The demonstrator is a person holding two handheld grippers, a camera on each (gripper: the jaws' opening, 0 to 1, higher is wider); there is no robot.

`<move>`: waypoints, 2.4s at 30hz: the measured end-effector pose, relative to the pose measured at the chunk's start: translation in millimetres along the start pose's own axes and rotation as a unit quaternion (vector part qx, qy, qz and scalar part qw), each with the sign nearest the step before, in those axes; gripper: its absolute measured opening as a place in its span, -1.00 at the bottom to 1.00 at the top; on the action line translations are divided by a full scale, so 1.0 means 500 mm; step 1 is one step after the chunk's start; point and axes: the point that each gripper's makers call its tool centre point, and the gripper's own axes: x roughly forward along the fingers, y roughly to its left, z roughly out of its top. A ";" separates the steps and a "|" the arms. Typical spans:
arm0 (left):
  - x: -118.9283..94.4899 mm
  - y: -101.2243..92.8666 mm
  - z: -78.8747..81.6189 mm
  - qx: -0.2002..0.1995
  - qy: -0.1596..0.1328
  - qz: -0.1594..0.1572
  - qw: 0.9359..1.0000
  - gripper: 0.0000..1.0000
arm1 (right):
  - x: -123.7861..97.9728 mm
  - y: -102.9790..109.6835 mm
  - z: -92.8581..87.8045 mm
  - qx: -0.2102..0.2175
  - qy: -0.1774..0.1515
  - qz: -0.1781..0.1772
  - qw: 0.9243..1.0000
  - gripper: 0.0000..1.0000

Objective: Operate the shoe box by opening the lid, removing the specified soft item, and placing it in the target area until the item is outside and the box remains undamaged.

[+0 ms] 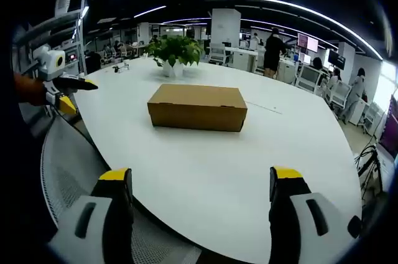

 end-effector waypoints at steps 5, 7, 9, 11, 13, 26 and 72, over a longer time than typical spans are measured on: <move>0.001 -0.004 -0.007 -0.001 0.003 0.000 1.000 0.80 | 0.000 0.001 -0.003 -0.001 0.001 0.001 1.000 0.72; 0.002 -0.007 -0.010 -0.001 0.005 -0.003 1.000 0.80 | 0.000 0.001 -0.006 0.001 0.002 0.001 1.000 0.72; 0.002 -0.008 -0.009 0.000 0.005 -0.003 1.000 0.79 | 0.000 0.000 -0.006 0.002 0.001 0.001 1.000 0.72; 0.004 -0.007 -0.009 0.001 0.006 -0.003 1.000 0.79 | 0.000 0.001 -0.008 0.002 0.002 0.001 1.000 0.71; 0.005 -0.006 -0.007 0.001 0.005 -0.003 1.000 0.79 | 0.001 0.000 -0.010 0.004 0.002 0.002 1.000 0.71; 0.010 -0.005 -0.008 0.001 0.009 -0.004 1.000 0.77 | 0.005 -0.002 -0.014 0.007 0.005 0.004 1.000 0.69; 0.030 0.010 -0.022 -0.013 0.022 0.001 1.000 0.74 | 0.032 -0.009 -0.036 0.017 0.022 0.012 1.000 0.67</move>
